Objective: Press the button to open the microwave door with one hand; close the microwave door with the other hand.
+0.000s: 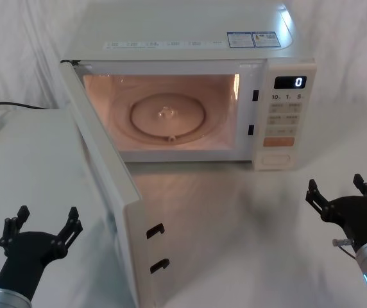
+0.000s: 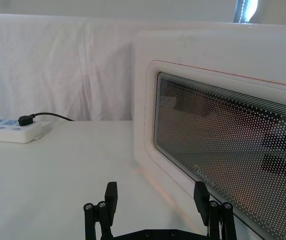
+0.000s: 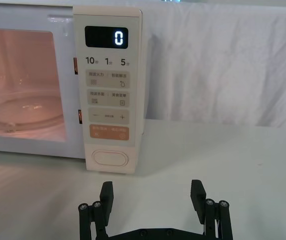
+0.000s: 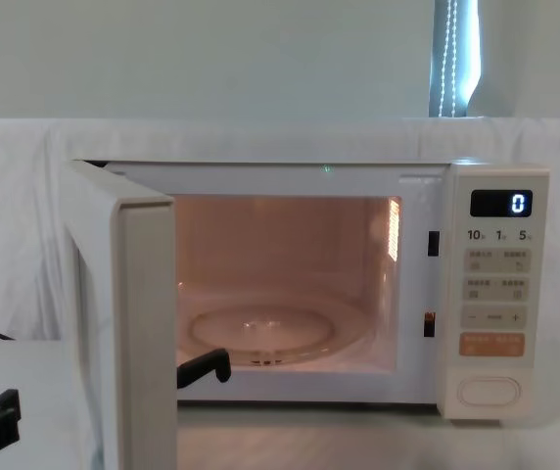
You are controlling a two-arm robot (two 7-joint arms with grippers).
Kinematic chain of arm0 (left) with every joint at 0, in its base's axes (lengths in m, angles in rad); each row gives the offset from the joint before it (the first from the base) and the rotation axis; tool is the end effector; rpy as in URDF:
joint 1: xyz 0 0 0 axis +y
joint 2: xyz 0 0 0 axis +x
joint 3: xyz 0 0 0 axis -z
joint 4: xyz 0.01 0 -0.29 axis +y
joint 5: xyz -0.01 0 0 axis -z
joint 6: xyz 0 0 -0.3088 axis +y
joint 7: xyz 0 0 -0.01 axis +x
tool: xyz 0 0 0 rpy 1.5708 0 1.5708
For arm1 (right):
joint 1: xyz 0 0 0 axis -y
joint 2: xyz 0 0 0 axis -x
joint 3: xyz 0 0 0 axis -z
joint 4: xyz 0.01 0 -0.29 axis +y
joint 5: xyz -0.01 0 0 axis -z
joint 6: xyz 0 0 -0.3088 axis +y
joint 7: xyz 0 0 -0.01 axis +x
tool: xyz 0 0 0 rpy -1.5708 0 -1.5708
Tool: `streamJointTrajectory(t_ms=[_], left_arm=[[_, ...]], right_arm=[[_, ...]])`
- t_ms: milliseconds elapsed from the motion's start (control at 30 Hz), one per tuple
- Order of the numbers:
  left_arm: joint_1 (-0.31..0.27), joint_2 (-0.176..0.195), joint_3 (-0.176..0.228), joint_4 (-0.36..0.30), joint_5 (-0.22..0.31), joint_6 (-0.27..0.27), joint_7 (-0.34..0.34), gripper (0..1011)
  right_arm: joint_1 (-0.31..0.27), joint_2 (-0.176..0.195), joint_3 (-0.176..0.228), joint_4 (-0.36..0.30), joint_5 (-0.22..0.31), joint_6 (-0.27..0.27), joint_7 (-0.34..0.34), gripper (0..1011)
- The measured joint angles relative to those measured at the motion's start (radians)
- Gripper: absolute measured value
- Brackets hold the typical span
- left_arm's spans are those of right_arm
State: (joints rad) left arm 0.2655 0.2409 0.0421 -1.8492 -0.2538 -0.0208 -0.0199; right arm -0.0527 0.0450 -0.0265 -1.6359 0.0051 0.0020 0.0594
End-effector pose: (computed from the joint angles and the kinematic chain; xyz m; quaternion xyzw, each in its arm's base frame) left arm 0.2529 0.0375 -0.2853 -0.0174 0.0064 0.6616 0.7496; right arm 0.3135 -0.0039 -0.2963 -0.0106 -0.0167 -0.6750 0.7375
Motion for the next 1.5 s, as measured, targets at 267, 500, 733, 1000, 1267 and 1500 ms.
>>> streamJointTrajectory(t_ms=[267, 500, 733, 1000, 1267, 1500], left_arm=[[0.0, 0.0, 0.0, 0.0, 0.0, 0.0, 0.0, 1001], [0.0, 0.0, 0.0, 0.0, 0.0, 0.0, 0.0, 1001], [0.0, 0.0, 0.0, 0.0, 0.0, 0.0, 0.0, 1001], [0.0, 0.0, 0.0, 0.0, 0.0, 0.0, 0.0, 993], [0.0, 0.0, 0.0, 0.0, 0.0, 0.0, 0.0, 803], [0.0, 0.0, 0.0, 0.0, 0.0, 0.0, 0.0, 589]], right_arm=[[0.0, 0.0, 0.0, 0.0, 0.0, 0.0, 0.0, 1002], [0.0, 0.0, 0.0, 0.0, 0.0, 0.0, 0.0, 1002], [0.0, 0.0, 0.0, 0.0, 0.0, 0.0, 0.0, 1002], [0.0, 0.0, 0.0, 0.0, 0.0, 0.0, 0.0, 1002], [0.0, 0.0, 0.0, 0.0, 0.0, 0.0, 0.0, 1002], [0.0, 0.0, 0.0, 0.0, 0.0, 0.0, 0.0, 1002]])
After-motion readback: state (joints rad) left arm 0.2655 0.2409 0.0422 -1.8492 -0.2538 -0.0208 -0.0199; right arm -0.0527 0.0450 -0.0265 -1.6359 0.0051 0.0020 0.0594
